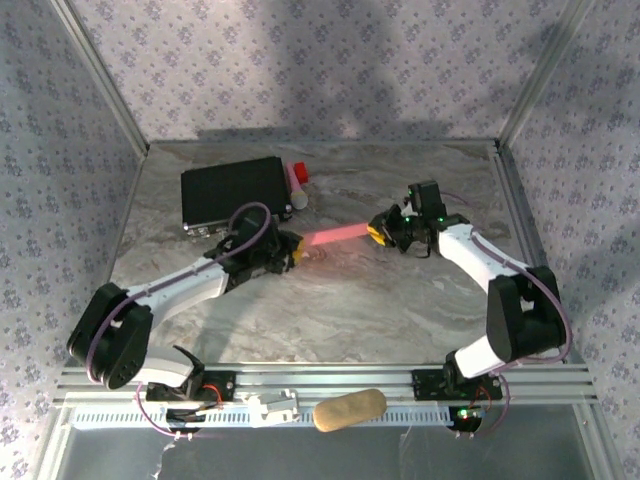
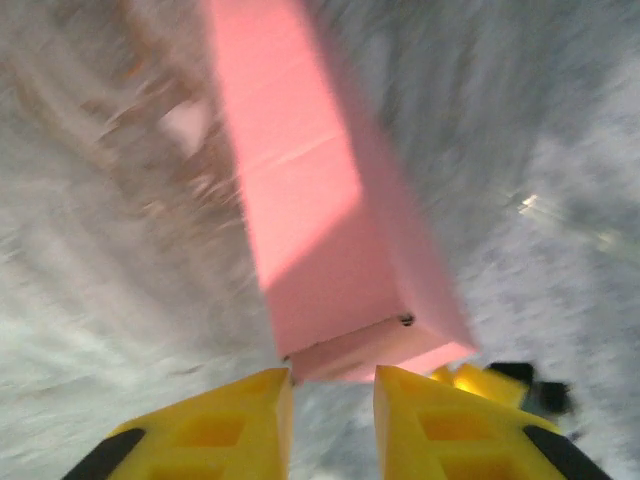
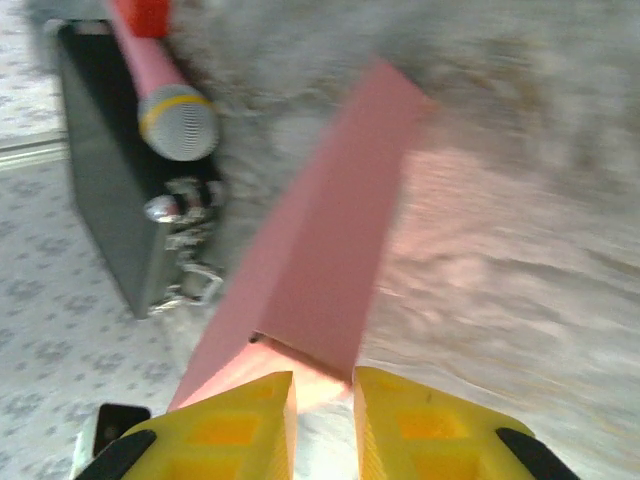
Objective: Fold the paper box
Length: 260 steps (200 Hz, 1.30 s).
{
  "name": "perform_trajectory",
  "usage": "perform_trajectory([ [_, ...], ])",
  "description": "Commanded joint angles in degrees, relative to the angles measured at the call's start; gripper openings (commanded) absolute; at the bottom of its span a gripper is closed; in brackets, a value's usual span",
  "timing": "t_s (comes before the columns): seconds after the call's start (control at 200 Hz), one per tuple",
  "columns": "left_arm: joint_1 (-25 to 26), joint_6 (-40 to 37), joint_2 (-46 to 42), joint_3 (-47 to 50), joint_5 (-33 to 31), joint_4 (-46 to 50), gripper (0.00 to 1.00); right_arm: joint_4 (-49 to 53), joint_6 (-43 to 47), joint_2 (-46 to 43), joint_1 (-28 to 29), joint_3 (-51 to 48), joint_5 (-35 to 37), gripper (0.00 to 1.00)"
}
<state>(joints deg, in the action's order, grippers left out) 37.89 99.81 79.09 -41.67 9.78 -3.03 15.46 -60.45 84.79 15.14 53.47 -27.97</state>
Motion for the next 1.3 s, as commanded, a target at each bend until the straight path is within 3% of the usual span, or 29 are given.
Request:
perform_trajectory([
  [0.0, 0.73, -1.51, -1.92, 2.46, -0.71, 4.10, 0.43, 10.68, 6.08, -3.62, -0.71, -3.82, 4.29, 0.26],
  [0.105, 1.30, -5.07, -6.53, 2.39, -1.85, 8.91, 0.56, 13.88, 8.65, -7.83, -1.23, -5.57, 7.54, 0.33],
  [0.21, 1.37, -9.77, -12.73, 2.12, -3.95, 14.15, 0.61, 17.65, 11.96, -12.39, -1.60, -4.29, 12.41, 0.45],
  [0.24, 1.32, -11.62, -14.66, 1.59, -5.23, 16.06, 0.71, 18.66, 13.04, -13.92, -1.53, -3.29, 14.80, 0.51],
  [0.275, 0.92, -15.21, -17.55, 0.91, -6.73, 17.98, 0.76, 20.32, 14.99, -15.76, -1.36, -2.23, 17.81, 0.65],
  [0.29, 0.53, -16.91, -18.66, 0.53, -7.38, 18.78, 0.84, 20.66, 16.04, -16.65, -1.38, -1.92, 18.91, 0.90],
  [0.305, 0.14, -19.11, -19.69, -0.07, -7.96, 19.66, 0.92, 20.80, 16.89, -17.52, -1.34, -1.56, 20.03, 0.98],
  [0.325, -0.53, -22.06, -21.04, -1.05, -8.83, 21.21, 0.99, 21.27, 17.61, -18.61, -1.42, -1.03, 21.80, 0.99],
  [0.435, -2.94, -42.78, -26.00, -7.89, -15.75, 30.85, 1.00, 25.72, 21.14, -23.93, -1.38, 1.50, 34.22, 0.99],
  [0.53, -5.92, -54.94, -28.13, -9.67, -20.77, 35.41, 1.00, 23.63, 25.76, -26.01, -3.69, 0.63, 33.97, 0.99],
  [0.595, -7.60, -58.78, -29.93, -7.98, -25.74, 36.46, 1.00, 22.23, 28.15, -26.33, -4.50, -0.02, 35.46, 0.99],
  [0.71, -8.61, -60.83, -33.69, -3.44, -41.58, 36.75, 1.00, 19.27, 28.10, -30.39, -3.23, -4.63, 49.00, 0.99],
  [0.755, -8.62, -65.51, -35.74, -0.05, -46.82, 32.53, 1.00, 14.71, 29.17, -32.53, -3.58, -7.81, 52.62, 0.99],
  [0.8, -8.84, -71.58, -38.04, 4.20, -49.00, 26.46, 1.00, 6.41, 36.27, -34.44, -4.88, -12.44, 50.83, 0.99],
  [0.869, -9.47, -86.34, -41.10, 12.61, -48.92, 11.26, 1.00, -8.51, 49.15, -36.44, -6.71, -19.25, 45.34, 0.99],
  [0.959, -12.16, -94.61, -42.59, 21.30, -48.54, -4.53, 1.00, -20.52, 57.80, -36.20, -6.79, -25.95, 46.59, 0.99],
  [1.044, -19.57, -96.49, -38.31, 26.63, -40.99, -17.75, 1.00, -28.52, 58.60, -31.45, -9.24, -29.01, 44.95, 0.99],
  [1.139, -27.49, -95.09, -27.67, 25.81, -33.40, -23.03, 1.00, -36.03, 56.68, -23.08, -13.76, -30.79, 39.66, 0.99],
  [1.294, -29.68, -97.99, -10.14, 24.14, -30.89, -36.01, 1.00, -47.85, 57.26, -12.18, -15.00, -32.40, 39.35, 0.99],
])
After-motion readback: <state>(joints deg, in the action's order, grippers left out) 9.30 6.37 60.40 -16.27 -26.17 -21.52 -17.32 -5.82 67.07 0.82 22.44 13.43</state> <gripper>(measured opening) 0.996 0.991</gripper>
